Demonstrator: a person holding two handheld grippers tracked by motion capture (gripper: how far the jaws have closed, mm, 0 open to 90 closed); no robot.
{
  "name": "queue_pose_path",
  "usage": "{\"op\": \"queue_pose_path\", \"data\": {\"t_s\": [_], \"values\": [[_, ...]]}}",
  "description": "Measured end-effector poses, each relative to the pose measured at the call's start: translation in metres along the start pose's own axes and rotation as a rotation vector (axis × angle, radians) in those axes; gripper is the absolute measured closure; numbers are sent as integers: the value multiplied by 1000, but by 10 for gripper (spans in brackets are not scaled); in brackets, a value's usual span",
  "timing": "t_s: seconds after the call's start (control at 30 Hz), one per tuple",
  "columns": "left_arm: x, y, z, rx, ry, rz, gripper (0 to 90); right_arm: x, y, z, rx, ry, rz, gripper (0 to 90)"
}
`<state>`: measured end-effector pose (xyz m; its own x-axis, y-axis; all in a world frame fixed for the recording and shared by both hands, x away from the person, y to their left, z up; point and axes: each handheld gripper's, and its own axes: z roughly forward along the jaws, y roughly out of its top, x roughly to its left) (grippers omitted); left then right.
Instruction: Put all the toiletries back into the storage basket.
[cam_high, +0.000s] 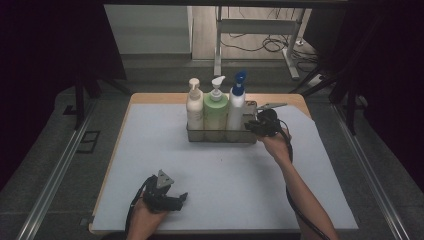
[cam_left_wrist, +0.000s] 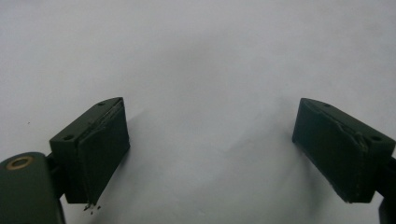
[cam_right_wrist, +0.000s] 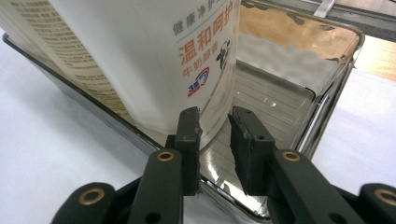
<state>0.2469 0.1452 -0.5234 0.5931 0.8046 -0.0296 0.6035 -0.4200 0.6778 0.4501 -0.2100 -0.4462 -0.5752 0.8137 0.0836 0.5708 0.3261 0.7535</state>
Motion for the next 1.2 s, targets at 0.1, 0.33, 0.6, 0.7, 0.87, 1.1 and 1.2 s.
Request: {"op": "queue_pose_path", "data": {"t_s": [0.1,0.33,0.6,0.7,0.87,1.1,1.2], "values": [[0,0,0,0,0,0,106,0,-1,-3,3,4,-2,674],[0,0,0,0,0,0,106,5,-1,-10,-3,4,-22,543],[0,0,0,-2,0,-1,106,14,-1,-17,7,-1,-74,431],[0,0,0,-2,0,-1,106,15,-2,-20,3,4,-76,402],[0,0,0,-2,0,-1,105,18,-4,-27,-5,16,-86,356],[0,0,0,-2,0,-1,105,23,-7,-36,4,25,-113,294],[0,0,0,-2,-1,-1,106,26,-9,-40,9,28,-122,267]]}}
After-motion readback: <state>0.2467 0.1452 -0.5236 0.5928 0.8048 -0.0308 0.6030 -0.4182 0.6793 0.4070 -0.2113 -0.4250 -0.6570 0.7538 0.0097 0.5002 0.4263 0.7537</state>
